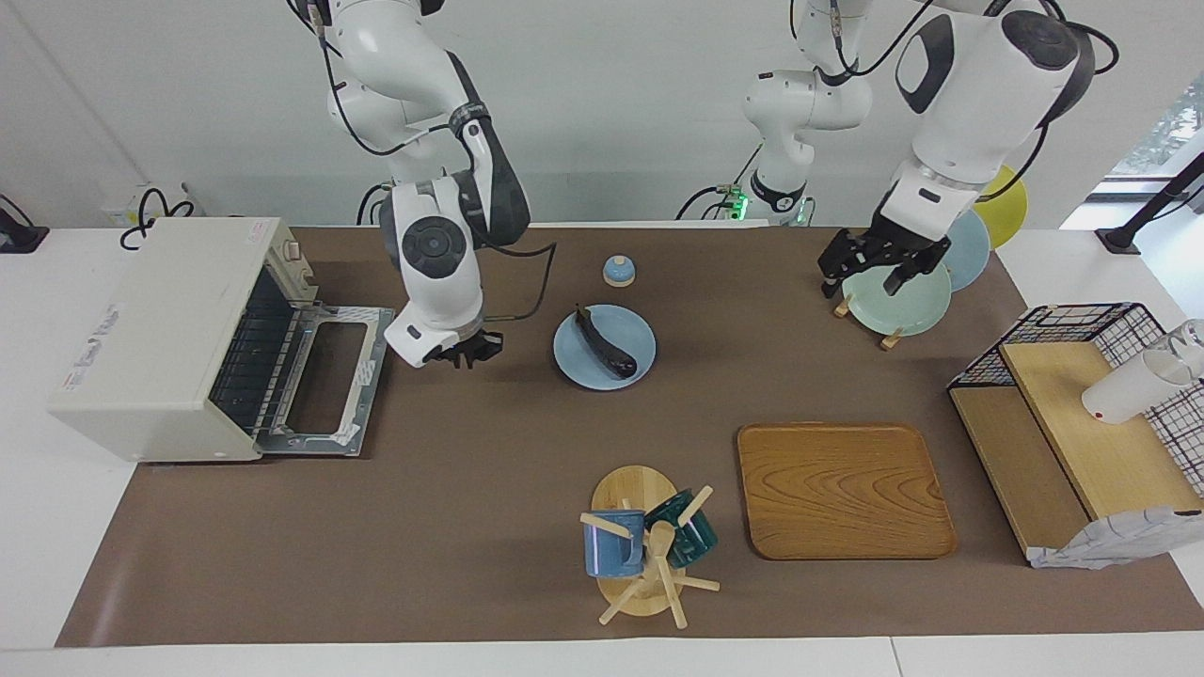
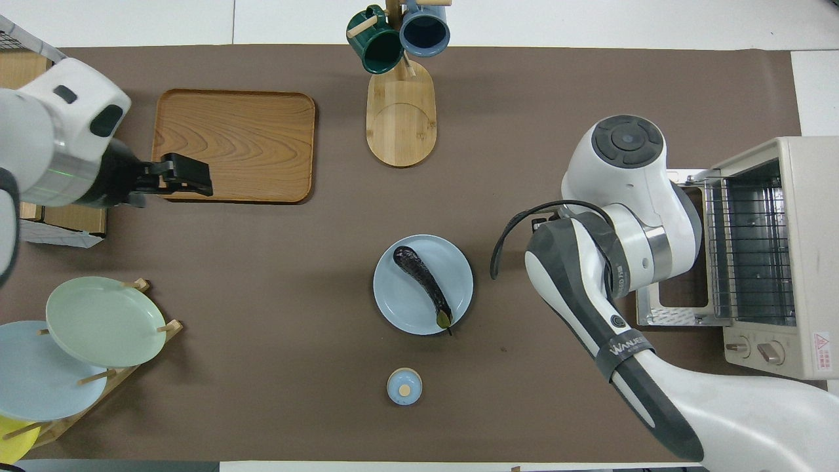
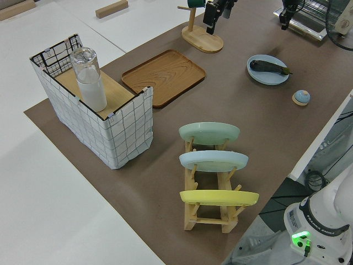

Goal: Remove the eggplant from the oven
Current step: 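Grasp the eggplant with the left gripper while the right gripper closes the oven door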

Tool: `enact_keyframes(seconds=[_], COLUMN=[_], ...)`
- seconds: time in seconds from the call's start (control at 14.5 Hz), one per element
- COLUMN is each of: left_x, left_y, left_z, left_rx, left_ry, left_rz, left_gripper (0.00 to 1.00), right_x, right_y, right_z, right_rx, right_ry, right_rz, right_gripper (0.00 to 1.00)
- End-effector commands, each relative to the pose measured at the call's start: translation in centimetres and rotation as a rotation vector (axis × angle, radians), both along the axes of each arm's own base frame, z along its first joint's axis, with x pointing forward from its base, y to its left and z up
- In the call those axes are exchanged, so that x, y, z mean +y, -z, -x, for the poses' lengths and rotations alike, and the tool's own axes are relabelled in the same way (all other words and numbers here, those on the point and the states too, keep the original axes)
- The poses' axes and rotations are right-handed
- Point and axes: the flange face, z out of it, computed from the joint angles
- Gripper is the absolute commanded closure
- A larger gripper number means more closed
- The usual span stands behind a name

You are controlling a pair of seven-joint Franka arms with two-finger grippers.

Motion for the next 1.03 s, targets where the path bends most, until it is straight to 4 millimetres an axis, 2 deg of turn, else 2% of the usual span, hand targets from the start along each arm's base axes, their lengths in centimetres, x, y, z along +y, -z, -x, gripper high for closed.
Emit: enact_keyframes(seconds=[0.0,0.14,0.21,0.34,0.41,0.55,0.62,0.69,0.76,0.89,0.96], left_x=[-5.7,-10.9,-14.5,-19.9,-21.8,-24.5,-26.6,-27.8,-28.9,-29.2,-29.1], left_y=[2.7,5.6,7.9,12.1,13.8,16.8,19.4,21.4,23.7,25.0,25.0], left_z=[1.7,3.3,4.5,6.6,7.9,10.4,11.7,12.3,13.0,13.1,12.9], left_rx=[0.009,0.029,0.032,0.035,0.040,0.036,0.048,0.056,0.069,0.072,0.072], left_ry=[-0.079,-0.169,-0.208,-0.251,-0.253,-0.266,-0.284,-0.304,-0.304,-0.303,-0.309], left_rz=[0.019,0.024,0.029,0.039,0.038,0.045,0.038,0.030,0.014,0.008,0.008], left_gripper=[0.00,0.00,0.00,0.00,0.00,0.00,0.00,0.00,0.00,0.02,0.04], right_x=[-2.7,-5.3,-6.5,-7.8,-8.2,-8.6,-9.2,-9.6,-9.8,-10.5,-10.8], right_y=[2.9,4.2,4.8,5.7,5.8,5.6,5.6,5.4,5.2,4.0,3.1], right_z=[3.1,3.4,3.5,4.0,4.0,4.0,4.1,4.1,4.1,3.8,3.5], right_rx=[-0.040,-0.055,-0.061,-0.066,-0.062,-0.053,-0.040,-0.024,-0.011,0.001,0.008], right_ry=[-0.028,-0.070,-0.074,-0.084,-0.093,-0.165,-0.186,-0.204,-0.229,-0.260,-0.267], right_rz=[0.013,0.035,0.051,0.072,0.083,0.142,0.162,0.167,0.167,0.178,0.186], right_gripper=[0.83,0.83,0.82,0.82,0.82,0.82,0.83,0.87,0.88,0.87,0.87])
